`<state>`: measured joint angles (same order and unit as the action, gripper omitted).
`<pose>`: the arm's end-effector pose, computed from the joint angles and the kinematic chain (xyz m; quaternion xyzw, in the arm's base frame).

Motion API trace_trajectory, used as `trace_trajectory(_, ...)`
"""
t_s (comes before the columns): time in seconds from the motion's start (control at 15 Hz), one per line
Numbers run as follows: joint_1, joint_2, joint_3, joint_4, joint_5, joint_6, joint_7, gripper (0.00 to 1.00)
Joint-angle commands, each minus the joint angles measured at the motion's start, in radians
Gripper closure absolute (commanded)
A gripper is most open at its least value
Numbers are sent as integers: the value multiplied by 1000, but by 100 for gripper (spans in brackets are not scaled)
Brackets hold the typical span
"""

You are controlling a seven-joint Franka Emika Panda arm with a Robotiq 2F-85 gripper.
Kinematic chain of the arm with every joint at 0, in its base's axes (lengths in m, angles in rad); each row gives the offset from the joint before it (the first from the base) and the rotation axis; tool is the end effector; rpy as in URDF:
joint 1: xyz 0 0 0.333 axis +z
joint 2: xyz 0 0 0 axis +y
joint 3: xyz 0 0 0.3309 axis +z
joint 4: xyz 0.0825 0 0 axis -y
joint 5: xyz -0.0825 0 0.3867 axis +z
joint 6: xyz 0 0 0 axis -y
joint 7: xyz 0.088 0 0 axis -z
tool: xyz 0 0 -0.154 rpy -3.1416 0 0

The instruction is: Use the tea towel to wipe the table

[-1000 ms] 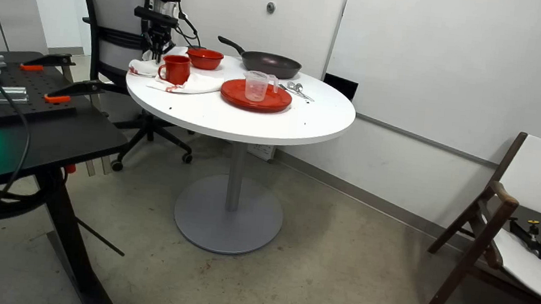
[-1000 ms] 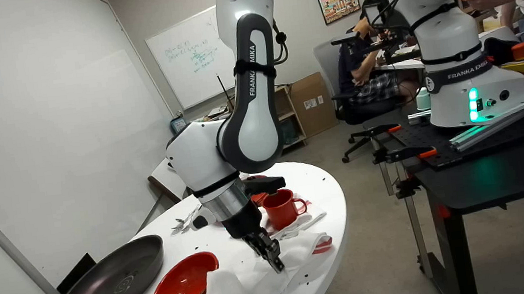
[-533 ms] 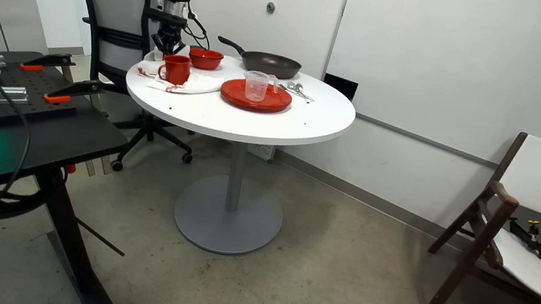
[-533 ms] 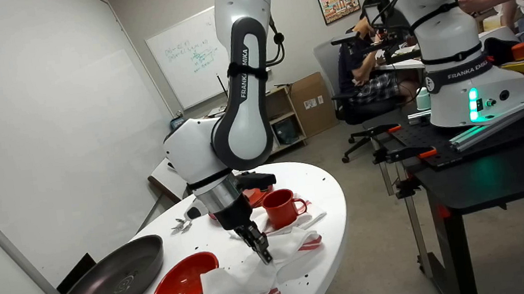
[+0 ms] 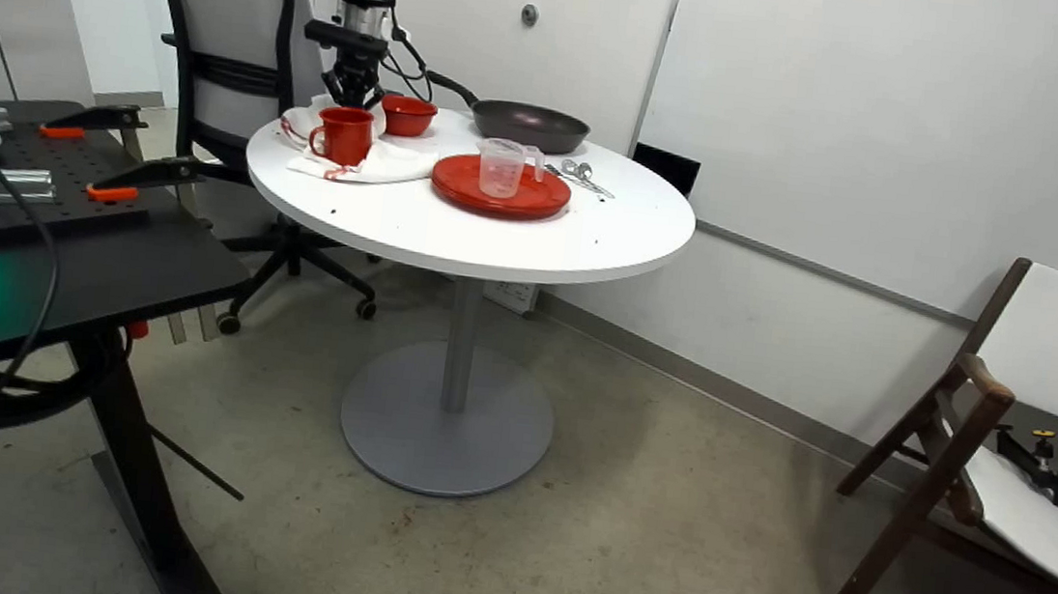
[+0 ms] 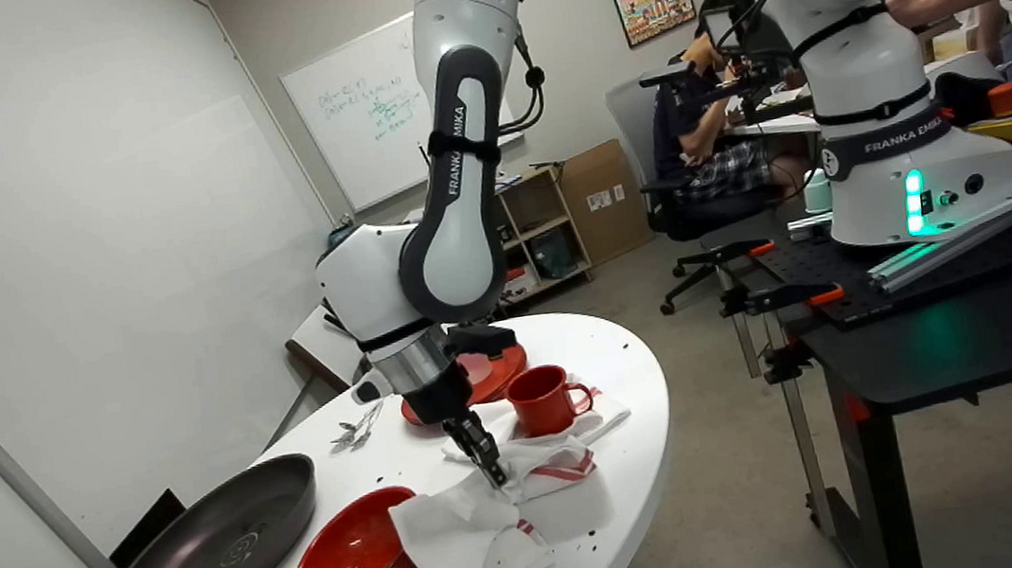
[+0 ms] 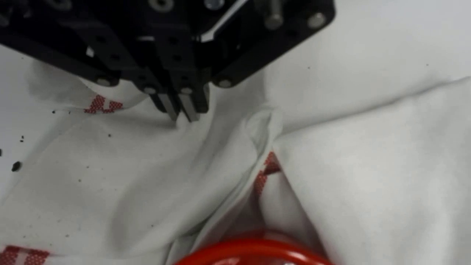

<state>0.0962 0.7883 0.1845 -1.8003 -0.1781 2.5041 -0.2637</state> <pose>0.6199 0.1750 0.0686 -0.9482 -0.3155 0.0327 0.0154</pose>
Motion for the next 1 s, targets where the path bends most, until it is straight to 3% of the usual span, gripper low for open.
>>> trace_trajectory(0.0, -9, 26, -7, 39, 29, -16, -12, 99)
trace_trajectory(0.93, -35, 111, -40, 199, 61, -68, 5, 99)
